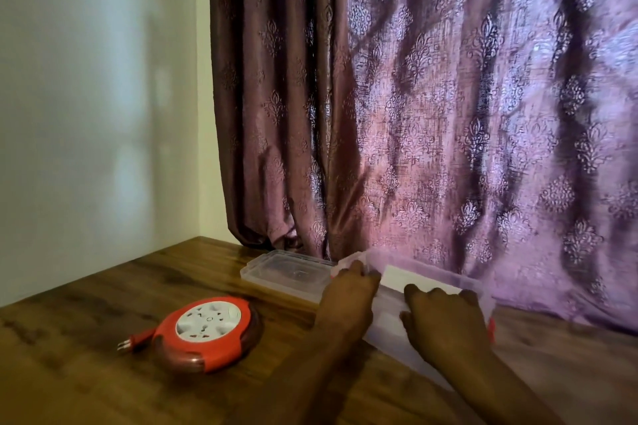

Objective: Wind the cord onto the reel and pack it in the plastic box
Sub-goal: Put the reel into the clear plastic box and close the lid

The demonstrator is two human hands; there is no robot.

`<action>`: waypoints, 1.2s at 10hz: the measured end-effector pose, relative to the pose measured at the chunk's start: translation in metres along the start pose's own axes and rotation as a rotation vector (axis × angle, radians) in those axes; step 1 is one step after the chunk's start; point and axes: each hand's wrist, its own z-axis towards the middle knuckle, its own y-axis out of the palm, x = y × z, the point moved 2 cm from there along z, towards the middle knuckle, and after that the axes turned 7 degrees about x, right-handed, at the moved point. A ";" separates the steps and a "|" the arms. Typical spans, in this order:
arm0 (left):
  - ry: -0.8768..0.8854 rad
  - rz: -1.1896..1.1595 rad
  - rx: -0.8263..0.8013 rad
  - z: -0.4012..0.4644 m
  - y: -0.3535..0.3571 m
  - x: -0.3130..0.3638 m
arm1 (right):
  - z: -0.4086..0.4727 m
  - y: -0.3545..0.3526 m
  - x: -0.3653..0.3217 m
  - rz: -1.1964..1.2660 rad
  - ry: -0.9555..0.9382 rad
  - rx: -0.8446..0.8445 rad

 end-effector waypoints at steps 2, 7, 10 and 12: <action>0.042 -0.124 -0.004 -0.019 -0.025 -0.035 | -0.028 -0.041 -0.051 0.337 -0.136 -0.138; -0.335 -0.730 -0.093 -0.056 -0.028 -0.135 | -0.068 -0.075 -0.127 0.913 -0.460 -0.305; -0.401 -0.799 -0.115 -0.054 -0.043 -0.131 | -0.070 -0.071 -0.147 0.980 -0.406 -0.265; -0.384 -0.789 -0.133 -0.057 -0.059 -0.128 | -0.066 -0.071 -0.154 1.013 -0.414 -0.284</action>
